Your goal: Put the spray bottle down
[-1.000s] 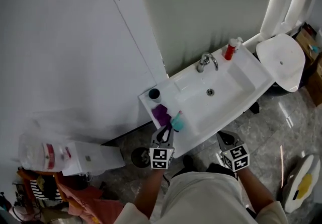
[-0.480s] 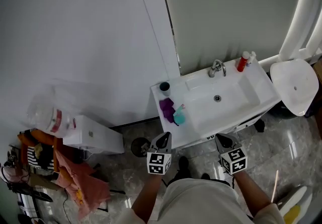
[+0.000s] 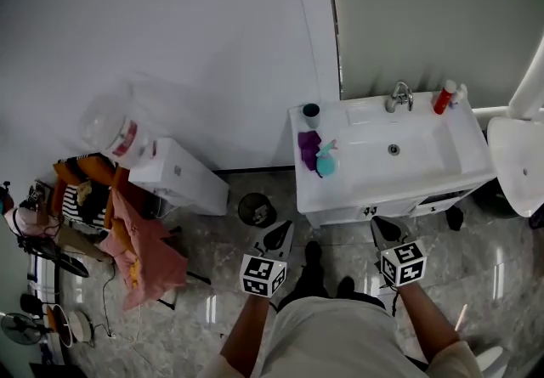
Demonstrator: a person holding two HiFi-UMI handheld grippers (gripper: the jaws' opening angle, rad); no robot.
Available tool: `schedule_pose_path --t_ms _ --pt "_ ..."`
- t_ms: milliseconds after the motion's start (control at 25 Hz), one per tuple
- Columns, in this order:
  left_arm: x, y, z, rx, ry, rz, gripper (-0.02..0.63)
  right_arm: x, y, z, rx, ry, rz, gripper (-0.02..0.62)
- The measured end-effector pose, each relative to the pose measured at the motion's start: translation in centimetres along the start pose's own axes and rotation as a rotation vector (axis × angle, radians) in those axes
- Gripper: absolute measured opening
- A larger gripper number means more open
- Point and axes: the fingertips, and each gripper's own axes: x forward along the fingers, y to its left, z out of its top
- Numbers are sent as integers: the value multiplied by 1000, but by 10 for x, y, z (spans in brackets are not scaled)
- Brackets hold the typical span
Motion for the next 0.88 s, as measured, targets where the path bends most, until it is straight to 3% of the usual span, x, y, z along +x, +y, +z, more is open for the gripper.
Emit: schedule_pose_path --t_ms 320,880 --pt "-51 19 -5 -18 -23 56 6 0 39 8 -44 -24 47 11" --pt "-74 63 26 10 -110 -33 6 4 68 54 -89 -123 -58 11"
